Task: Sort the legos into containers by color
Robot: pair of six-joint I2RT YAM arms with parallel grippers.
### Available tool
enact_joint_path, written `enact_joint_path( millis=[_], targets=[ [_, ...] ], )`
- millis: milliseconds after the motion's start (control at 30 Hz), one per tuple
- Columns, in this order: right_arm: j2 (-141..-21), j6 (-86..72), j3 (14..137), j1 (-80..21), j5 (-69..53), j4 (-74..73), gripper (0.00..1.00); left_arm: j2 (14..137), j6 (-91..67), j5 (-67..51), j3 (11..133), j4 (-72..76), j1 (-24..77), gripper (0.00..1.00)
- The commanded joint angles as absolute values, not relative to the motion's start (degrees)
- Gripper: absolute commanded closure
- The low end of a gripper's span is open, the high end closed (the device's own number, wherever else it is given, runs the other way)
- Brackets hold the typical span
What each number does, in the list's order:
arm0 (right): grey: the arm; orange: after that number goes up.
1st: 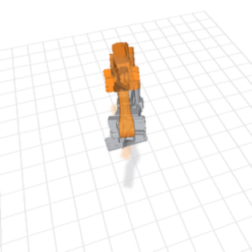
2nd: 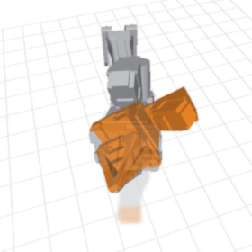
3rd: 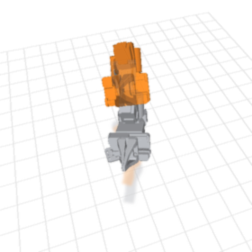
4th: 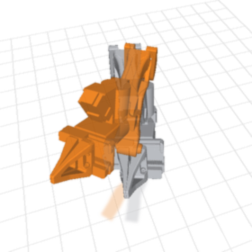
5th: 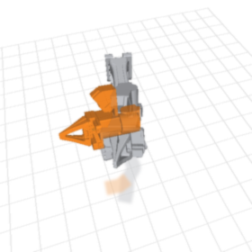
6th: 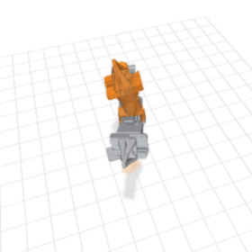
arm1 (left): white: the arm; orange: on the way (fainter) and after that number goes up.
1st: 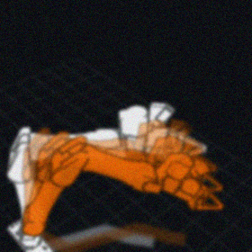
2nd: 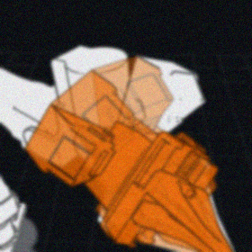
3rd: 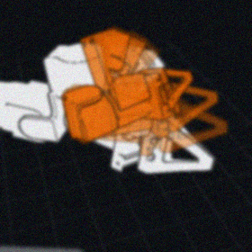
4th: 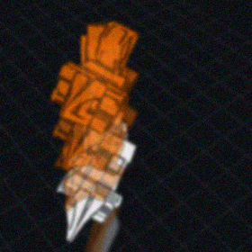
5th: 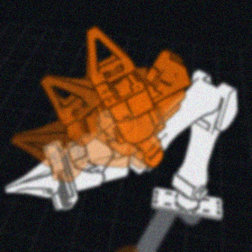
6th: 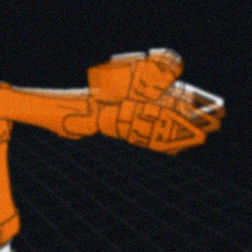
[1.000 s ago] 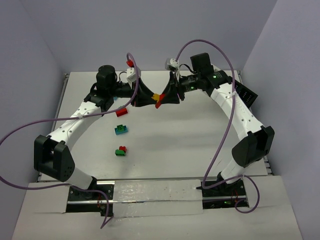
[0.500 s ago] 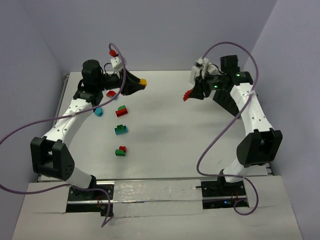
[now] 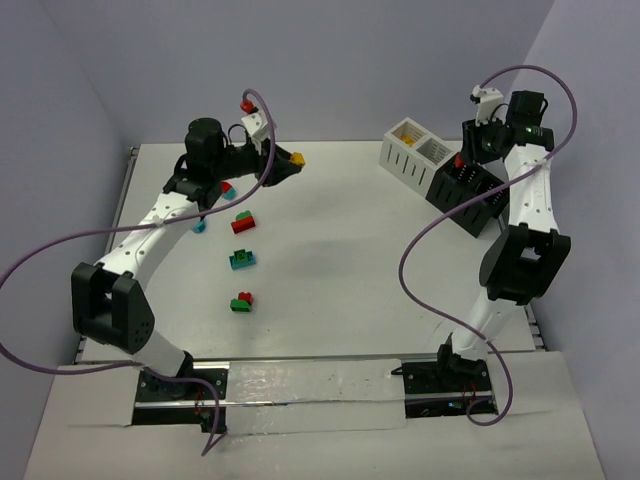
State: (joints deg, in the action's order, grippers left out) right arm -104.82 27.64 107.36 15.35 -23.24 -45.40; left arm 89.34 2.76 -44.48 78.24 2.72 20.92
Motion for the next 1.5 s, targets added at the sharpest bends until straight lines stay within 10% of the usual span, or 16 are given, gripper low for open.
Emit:
enact_joint_path(
  millis=[0, 267, 433, 600, 1067, 1467],
  targets=[
    [-107.7, 24.8, 111.0, 15.1, -14.5, -41.3, 1.00, 90.9, 3.8, -40.8, 81.5, 1.9, 21.0, 1.00],
    [-111.6, 23.1, 111.5, 15.0, -11.8, -37.8, 0.98, 91.8, 4.3, -40.1, 81.8, 1.2, 21.1, 1.00],
    [-112.6, 22.0, 112.5, 14.8, -12.8, -39.4, 0.44, 91.9, 5.3, -40.2, 81.6, 0.6, 21.1, 1.00],
    [-109.3, 19.1, 111.4, 13.9, -14.9, -40.2, 0.20, 90.3, 7.4, -40.9, 78.9, 1.6, 21.1, 1.00],
    [-96.9, -9.6, 101.9, -6.7, -52.6, -34.8, 0.19, 78.6, 30.0, -26.0, 59.7, 18.3, 30.2, 1.00],
    [-100.9, -7.9, 103.9, -19.3, -57.1, -36.1, 0.18, 76.1, 29.8, -24.3, 58.1, 20.2, 35.0, 1.00]
  ],
)
